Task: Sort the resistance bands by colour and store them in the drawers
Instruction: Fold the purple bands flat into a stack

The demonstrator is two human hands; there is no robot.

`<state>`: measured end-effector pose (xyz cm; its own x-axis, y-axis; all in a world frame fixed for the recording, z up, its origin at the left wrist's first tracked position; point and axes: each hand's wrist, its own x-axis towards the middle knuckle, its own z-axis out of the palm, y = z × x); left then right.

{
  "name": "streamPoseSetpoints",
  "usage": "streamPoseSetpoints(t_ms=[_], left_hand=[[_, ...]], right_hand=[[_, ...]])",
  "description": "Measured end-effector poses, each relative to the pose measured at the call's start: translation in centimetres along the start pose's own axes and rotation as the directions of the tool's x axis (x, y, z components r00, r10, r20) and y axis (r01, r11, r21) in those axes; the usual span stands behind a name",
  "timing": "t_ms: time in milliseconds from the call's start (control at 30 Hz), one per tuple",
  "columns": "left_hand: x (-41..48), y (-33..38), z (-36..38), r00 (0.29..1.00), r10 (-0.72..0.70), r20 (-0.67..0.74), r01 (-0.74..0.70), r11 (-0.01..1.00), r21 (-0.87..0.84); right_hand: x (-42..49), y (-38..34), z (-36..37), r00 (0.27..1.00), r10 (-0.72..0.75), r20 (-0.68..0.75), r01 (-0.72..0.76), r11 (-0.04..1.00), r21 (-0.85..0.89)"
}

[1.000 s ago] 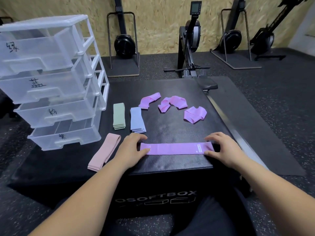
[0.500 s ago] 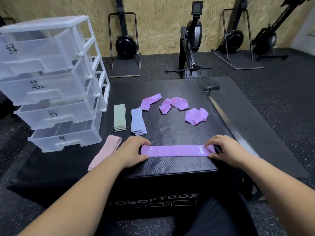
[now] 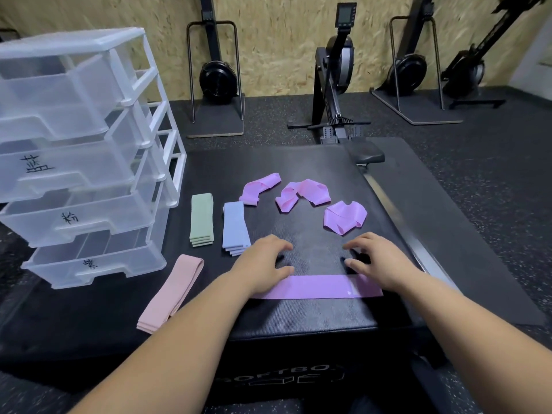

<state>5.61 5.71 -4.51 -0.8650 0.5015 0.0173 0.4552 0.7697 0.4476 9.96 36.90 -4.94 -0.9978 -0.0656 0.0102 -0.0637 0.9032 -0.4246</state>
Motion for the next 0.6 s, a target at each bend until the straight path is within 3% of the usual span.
streamPoseSetpoints(t_ms=[400,600], left_hand=[[6.6,2.4,2.8,0.988,-0.148,0.044,0.141,0.981,0.136],[7.1,2.1,3.3,0.988,-0.151,0.022,0.145,0.976,0.164]], right_hand=[[8.4,-1.1,0.9,0.991,0.107,-0.078,-0.122,0.971,-0.207],[10.9,-1.0,2.3,0.984,0.093,-0.149,-0.134,0.946,-0.295]])
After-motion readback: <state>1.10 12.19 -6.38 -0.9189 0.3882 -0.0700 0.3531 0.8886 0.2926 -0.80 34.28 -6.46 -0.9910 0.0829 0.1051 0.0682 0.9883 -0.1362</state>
